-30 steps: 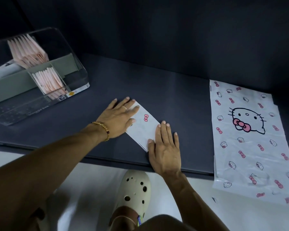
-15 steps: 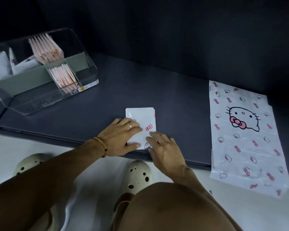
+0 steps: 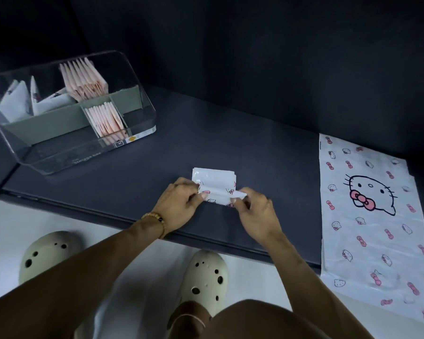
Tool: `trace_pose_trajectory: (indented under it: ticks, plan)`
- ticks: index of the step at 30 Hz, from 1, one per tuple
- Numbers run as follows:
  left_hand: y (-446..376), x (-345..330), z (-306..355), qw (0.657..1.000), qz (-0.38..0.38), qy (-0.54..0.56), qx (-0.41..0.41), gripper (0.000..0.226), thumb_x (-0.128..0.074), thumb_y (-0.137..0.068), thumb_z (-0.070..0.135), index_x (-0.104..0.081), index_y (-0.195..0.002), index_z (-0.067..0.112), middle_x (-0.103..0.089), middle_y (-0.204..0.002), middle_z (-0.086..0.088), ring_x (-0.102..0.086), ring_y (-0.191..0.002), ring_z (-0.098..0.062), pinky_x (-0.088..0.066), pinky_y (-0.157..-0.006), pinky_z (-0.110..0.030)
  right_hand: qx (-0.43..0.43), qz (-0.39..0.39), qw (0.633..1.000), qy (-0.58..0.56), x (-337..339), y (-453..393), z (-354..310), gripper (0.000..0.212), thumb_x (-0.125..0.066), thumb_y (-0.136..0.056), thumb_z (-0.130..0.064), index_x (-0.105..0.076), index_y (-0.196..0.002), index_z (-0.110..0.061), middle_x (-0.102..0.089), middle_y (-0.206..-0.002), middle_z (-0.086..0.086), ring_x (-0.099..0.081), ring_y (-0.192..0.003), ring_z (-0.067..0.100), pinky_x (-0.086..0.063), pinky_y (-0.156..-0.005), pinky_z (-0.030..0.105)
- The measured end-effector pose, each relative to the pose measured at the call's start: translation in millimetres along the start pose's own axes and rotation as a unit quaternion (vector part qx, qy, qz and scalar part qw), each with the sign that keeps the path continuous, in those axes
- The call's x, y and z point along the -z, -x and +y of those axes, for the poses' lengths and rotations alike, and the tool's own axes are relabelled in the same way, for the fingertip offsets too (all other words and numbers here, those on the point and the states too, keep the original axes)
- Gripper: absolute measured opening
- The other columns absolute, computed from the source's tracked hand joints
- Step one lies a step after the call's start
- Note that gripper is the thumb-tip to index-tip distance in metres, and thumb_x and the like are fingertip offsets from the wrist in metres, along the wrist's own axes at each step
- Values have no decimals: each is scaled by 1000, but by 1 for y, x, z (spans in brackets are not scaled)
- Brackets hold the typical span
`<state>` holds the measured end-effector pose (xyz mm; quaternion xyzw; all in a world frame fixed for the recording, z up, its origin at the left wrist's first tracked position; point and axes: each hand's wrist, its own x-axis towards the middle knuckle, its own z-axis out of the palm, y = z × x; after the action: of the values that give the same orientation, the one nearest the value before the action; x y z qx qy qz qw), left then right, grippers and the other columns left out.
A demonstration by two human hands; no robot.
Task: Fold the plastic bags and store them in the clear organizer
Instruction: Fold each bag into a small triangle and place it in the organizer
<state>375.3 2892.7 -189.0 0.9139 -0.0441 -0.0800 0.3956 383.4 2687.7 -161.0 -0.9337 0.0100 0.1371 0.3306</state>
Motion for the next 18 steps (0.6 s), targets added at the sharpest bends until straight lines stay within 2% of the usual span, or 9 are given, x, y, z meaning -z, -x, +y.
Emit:
trace_pose_trajectory:
  ticks: [2, 4, 7, 10, 11, 13, 15, 16, 18]
  plan:
    - [-1, -1, 2, 997, 61, 8, 40, 34, -56, -93, 31, -52, -67, 8, -57, -74, -6, -47, -91, -20, -45, -80, -38, -50, -9, 997, -50, -3, -11, -6, 23, -59, -93, -26, -52, -73, -19, -59, -57, -12, -55, -54, 5, -45, -50, 18]
    - [-3, -1, 2, 990, 111, -2, 84, 29, -62, -89, 31, -51, -68, 14, -54, -66, 0, -47, -87, -20, -46, -70, -36, -91, -20, 994, -60, -10, -20, -11, 30, -58, -93, -30, -50, -70, -14, -64, -68, 3, -65, -66, 22, -54, -62, 35]
    - [-9, -2, 1, 984, 136, -22, 117, 14, -65, -86, 34, -61, -86, 20, -56, -67, 11, -53, -89, -20, -43, -67, -30, -115, -14, 993, -15, -19, -28, -18, 32, -49, -97, -36, -50, -74, -13, -67, -81, 11, -67, -75, 31, -57, -71, 41]
    - [-15, -2, -1, 979, 114, -108, 128, 29, -62, -85, 38, -52, -109, 25, -65, -81, 3, -59, -88, -23, -48, -70, -35, -144, -4, 990, 1, -23, -34, -22, 33, -47, -97, -37, -54, -77, -13, -68, -80, 11, -69, -71, 31, -58, -72, 41]
    - [-16, -1, -1, 977, 119, -145, 105, 35, -62, -85, 36, -50, -115, 25, -66, -87, -1, -59, -88, -25, -49, -71, -36, -157, 1, 988, 1, -24, -36, -24, 33, -47, -97, -37, -56, -78, -11, -68, -79, 10, -69, -68, 31, -58, -72, 41]
    - [-16, -3, -4, 965, 123, -230, -7, 41, -65, -82, 25, -54, -122, 22, -62, -106, -8, -57, -97, -31, -48, -76, -39, -183, 15, 983, 2, -28, -38, -26, 34, -47, -95, -39, -59, -80, -10, -68, -78, 9, -70, -67, 30, -58, -71, 40]
    - [-17, -6, -9, 944, 88, -294, -120, 47, -59, -83, 14, -55, -129, 20, -52, -135, -8, -49, -121, -33, -43, -94, -43, -206, 26, 978, 12, -29, -38, -30, 33, -47, -94, -40, -61, -83, -12, -68, -74, 6, -69, -64, 28, -59, -71, 38]
    - [-17, -7, -12, 938, 57, -309, -147, 50, -52, -87, 13, -49, -136, 18, -44, -145, -5, -41, -133, -29, -35, -105, -43, -214, 28, 976, 17, -29, -39, -32, 32, -47, -93, -40, -62, -83, -13, -68, -72, 5, -69, -62, 26, -59, -70, 37]
    - [-18, -7, -16, 936, 32, -314, -156, 50, -46, -93, 17, -42, -142, 15, -39, -149, -2, -34, -139, -24, -26, -112, -40, -208, 51, 976, 43, -29, -37, -31, 29, -50, -91, -40, -61, -87, -14, -68, -75, 5, -66, -65, 25, -55, -66, 33]
